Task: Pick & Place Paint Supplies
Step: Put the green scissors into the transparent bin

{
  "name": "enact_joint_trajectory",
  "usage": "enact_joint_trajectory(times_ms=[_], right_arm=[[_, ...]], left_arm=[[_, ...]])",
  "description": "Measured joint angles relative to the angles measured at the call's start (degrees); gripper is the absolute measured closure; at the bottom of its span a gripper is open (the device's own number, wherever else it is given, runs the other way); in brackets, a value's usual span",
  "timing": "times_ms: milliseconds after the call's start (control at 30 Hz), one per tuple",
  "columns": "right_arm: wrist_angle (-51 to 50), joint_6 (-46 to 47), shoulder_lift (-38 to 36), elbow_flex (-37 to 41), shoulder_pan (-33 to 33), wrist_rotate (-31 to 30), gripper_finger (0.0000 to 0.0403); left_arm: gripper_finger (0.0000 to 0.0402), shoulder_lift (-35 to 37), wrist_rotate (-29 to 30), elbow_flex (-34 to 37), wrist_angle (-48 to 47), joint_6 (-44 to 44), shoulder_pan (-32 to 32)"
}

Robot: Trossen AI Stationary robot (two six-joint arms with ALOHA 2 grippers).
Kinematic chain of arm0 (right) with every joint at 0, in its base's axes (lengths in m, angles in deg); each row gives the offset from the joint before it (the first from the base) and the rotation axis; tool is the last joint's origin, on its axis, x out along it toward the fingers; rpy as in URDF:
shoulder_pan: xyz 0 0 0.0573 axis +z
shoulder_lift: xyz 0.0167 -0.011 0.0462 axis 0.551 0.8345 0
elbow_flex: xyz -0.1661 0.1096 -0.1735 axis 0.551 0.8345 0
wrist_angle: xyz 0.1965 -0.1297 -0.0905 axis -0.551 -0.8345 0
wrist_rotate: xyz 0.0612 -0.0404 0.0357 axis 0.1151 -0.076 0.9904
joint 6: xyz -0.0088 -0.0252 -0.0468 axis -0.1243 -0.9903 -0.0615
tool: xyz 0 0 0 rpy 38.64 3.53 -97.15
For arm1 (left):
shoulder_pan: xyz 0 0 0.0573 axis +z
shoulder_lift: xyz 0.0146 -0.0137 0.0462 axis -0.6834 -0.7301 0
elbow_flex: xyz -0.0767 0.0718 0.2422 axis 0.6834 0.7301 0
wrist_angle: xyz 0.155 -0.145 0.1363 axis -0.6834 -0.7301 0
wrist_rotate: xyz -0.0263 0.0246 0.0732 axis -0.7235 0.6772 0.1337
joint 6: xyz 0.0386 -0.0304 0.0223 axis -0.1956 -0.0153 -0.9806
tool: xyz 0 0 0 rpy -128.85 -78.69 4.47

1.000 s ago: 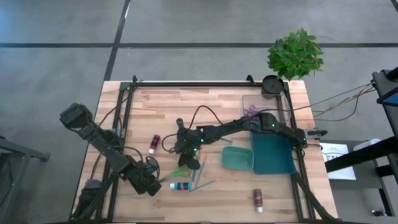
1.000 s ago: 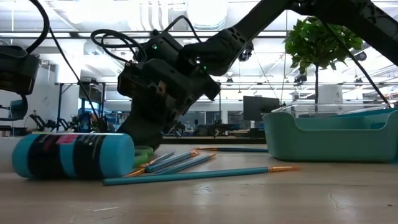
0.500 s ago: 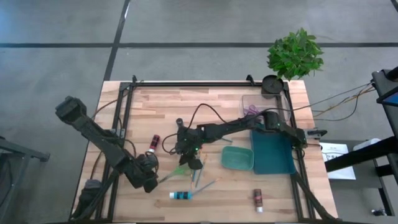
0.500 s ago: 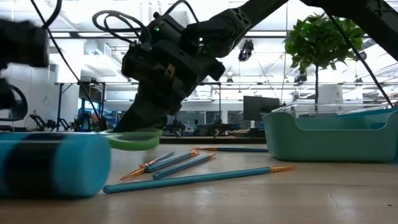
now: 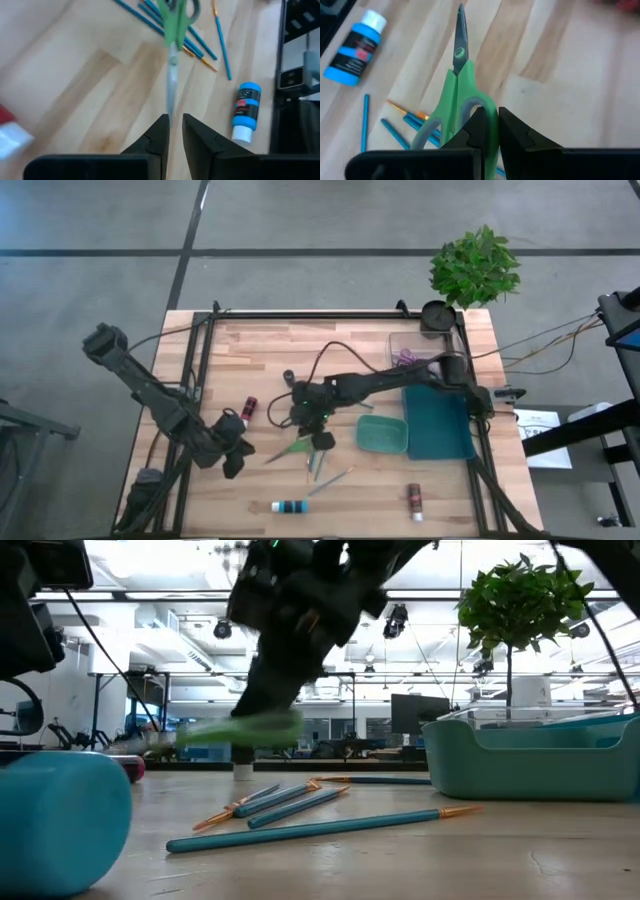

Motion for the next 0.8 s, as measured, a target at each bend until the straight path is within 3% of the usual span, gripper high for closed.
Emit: enact_joint_trajectory(times_ms=[300,533,667,800], right_arm=[[2.57,4.72,-20.72,15.37,1.15,-16.08,0.0382],[2.21,12.89,-38.34,29.0,1.39,-29.51,0.0382],[-1.7,17.25,-47.85,34.71,1.38,-36.59,0.0382],[-8.24,19.23,-55.61,38.4,1.41,-41.11,0.0382]], left_arm=[[0.034,0.43,7.79,-0.04,-2.38,-7.65,0.52],[0.034,0.43,18.42,-0.04,-2.02,-14.3,0.59],[0.034,0.45,25.01,-0.04,-1.96,-17.83,0.74],[0.034,0.45,27.98,-0.04,-1.75,-20.74,1.87]])
